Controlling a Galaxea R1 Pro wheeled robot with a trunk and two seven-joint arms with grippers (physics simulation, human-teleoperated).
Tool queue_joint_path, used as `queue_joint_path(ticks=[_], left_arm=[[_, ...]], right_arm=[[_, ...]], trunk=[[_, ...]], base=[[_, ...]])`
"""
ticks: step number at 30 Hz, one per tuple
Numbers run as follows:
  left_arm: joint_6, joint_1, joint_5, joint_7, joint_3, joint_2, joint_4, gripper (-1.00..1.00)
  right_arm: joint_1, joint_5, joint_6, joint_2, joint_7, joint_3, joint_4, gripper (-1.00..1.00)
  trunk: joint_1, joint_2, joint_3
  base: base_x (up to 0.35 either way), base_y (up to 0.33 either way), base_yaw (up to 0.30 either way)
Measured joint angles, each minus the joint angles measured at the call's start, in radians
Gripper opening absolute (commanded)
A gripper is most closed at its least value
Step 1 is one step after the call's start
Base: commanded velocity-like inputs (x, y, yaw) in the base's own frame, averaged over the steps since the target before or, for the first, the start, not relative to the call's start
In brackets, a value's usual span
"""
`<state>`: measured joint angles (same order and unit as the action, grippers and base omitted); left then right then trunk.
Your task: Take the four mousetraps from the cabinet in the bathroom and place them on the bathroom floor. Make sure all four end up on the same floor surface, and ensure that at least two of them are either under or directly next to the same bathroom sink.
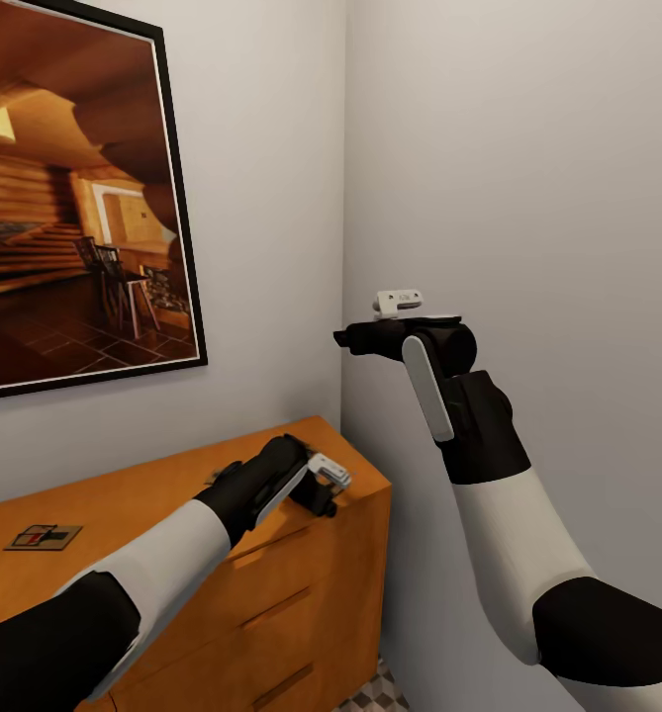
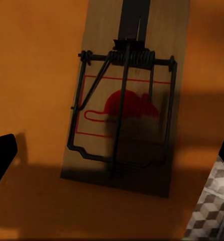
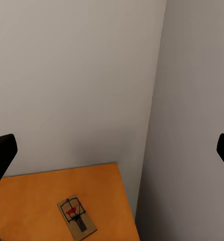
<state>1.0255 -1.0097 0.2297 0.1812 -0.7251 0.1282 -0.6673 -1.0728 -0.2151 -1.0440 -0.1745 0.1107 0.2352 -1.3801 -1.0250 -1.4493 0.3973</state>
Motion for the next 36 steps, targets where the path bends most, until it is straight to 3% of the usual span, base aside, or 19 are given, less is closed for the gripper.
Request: queue_joint_path(ticks=[5, 11, 36], left_arm=[[0.001, 0.0, 0.042, -0.001, 0.001, -0.015, 0.001, 1.0], [0.001, 0.0, 0.061, 0.001, 0.0, -0.023, -0.004, 1.0], [-0.003, 0.001, 0.048, 0.018, 0.014, -0.025, -0.013, 1.0]], right_arm=[[0.0, 0.0, 0.0, 0.0, 0.0, -0.001, 0.0, 1.0], [0.0, -0.001, 0.0, 0.0, 0.0, -0.001, 0.0, 1.0], [0.0, -0.001, 0.0, 0.0, 0.0, -0.001, 0.0, 1.0]], trunk=[[0.0, 0.0, 0.0], [0.0, 0.0, 0.0], [0.0, 0.0, 0.0]], base=[[0.0, 0.0, 0.0], [0.0, 0.0, 0.0], [0.0, 0.0, 0.0]])
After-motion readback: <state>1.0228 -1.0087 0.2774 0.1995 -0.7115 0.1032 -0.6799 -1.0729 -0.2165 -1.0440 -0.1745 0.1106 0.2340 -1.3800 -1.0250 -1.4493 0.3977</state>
